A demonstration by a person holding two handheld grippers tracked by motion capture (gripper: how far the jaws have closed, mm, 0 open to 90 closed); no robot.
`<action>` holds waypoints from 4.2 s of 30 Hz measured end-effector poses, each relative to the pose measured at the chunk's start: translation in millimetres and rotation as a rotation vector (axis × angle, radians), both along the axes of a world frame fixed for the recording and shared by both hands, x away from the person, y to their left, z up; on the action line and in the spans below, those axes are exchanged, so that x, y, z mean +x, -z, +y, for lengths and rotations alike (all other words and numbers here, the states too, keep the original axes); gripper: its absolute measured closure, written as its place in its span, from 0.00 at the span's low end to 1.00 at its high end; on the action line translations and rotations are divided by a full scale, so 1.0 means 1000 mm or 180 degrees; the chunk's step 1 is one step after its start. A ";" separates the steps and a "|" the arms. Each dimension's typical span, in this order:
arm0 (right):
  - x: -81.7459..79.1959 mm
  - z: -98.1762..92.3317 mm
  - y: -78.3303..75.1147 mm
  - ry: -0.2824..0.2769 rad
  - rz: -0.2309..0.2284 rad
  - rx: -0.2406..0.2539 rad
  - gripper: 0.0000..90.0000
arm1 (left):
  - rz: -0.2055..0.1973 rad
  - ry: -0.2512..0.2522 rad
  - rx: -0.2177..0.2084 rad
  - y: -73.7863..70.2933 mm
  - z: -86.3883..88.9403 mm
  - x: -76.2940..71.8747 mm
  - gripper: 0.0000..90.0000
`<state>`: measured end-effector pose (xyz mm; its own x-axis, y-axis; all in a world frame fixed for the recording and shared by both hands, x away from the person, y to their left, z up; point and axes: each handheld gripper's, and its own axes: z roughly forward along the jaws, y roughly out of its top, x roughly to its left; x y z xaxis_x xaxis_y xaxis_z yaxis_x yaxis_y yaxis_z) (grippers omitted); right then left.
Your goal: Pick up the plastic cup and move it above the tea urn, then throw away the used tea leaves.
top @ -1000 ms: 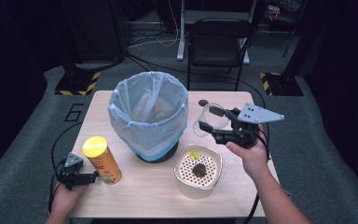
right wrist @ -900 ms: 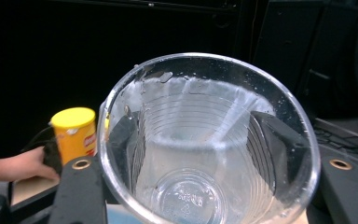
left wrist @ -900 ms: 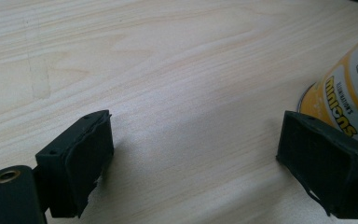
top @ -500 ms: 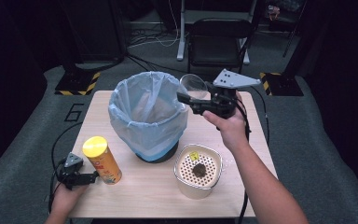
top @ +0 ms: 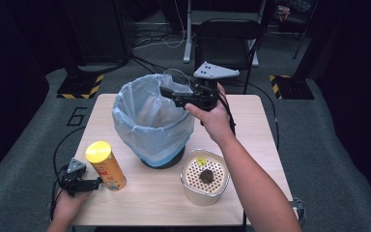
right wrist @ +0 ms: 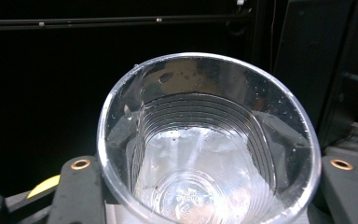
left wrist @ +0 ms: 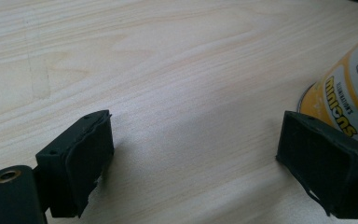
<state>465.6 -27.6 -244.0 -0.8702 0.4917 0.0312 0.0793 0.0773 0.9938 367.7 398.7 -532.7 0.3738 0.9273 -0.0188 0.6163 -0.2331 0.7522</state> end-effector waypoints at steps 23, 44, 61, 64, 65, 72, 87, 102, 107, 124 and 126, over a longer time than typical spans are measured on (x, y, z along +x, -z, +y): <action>0.011 0.027 0.007 0.0190 0.0209 -0.0532 0.15 | -0.0006 0.0028 0.0008 0.000 0.000 0.000 0.11; -0.035 -0.050 0.028 0.0315 0.0030 -0.0316 0.26 | -0.0001 -0.0007 -0.0035 -0.007 0.003 -0.002 0.12; -0.071 -0.108 0.073 0.0565 0.0135 -0.0261 0.29 | -0.0013 -0.0036 -0.0205 -0.019 0.005 -0.007 0.10; -0.075 -0.113 0.081 0.0612 0.0156 -0.0315 0.29 | -0.0009 -0.0048 -0.0261 -0.022 0.005 -0.008 0.09; -0.077 -0.118 0.089 0.0644 0.0182 -0.0322 0.29 | -0.0025 -0.0034 -0.0249 -0.024 0.005 -0.008 0.08; -0.088 -0.132 0.111 0.0770 0.0249 -0.0275 0.28 | -0.0107 0.0006 -0.0247 -0.035 0.003 -0.012 0.02; -0.095 -0.153 0.125 0.0979 0.0325 -0.0247 0.27 | 0.0018 0.0210 -0.0214 -0.065 0.010 -0.022 0.00; -0.095 -0.162 0.127 0.1015 0.0353 -0.0213 0.27 | -0.0215 0.0486 -0.0466 -0.071 0.001 -0.047 0.00; -0.093 -0.165 0.128 0.1020 0.0381 -0.0170 0.27 | -0.0209 0.0701 -0.0477 -0.069 -0.008 -0.054 0.00; -0.088 -0.166 0.137 0.1018 0.0464 -0.0195 0.27 | -0.0269 0.0830 -0.0712 -0.063 -0.035 -0.041 0.02; -0.088 -0.166 0.139 0.1008 0.0486 -0.0193 0.27 | -0.0331 0.0815 -0.0699 -0.061 -0.037 -0.038 0.03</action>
